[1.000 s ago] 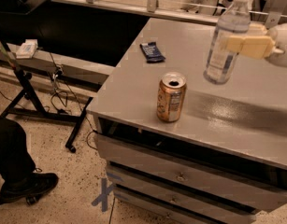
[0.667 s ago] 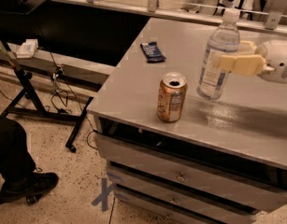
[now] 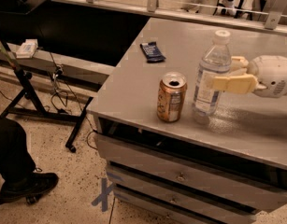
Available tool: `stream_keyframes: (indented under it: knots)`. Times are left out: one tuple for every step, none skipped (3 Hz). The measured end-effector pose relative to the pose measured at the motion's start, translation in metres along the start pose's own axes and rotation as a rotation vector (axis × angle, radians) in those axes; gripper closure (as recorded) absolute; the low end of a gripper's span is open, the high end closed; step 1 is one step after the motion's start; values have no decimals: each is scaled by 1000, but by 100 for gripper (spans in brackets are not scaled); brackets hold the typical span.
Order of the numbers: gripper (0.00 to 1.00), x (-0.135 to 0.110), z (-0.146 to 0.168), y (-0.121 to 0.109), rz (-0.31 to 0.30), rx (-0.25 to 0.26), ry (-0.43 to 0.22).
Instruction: Move blue plastic bottle near orange can
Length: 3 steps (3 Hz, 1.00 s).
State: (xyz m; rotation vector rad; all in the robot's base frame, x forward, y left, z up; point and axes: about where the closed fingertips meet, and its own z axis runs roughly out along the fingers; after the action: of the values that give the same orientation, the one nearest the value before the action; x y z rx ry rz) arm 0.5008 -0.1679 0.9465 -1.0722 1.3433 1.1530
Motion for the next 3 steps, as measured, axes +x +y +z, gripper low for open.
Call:
stream_keyframes:
  knots:
    - [100, 5, 10, 6, -38, -9, -9]
    - [100, 8, 22, 10, -69, -17, -24]
    - [83, 13, 29, 15, -77, -43, -9]
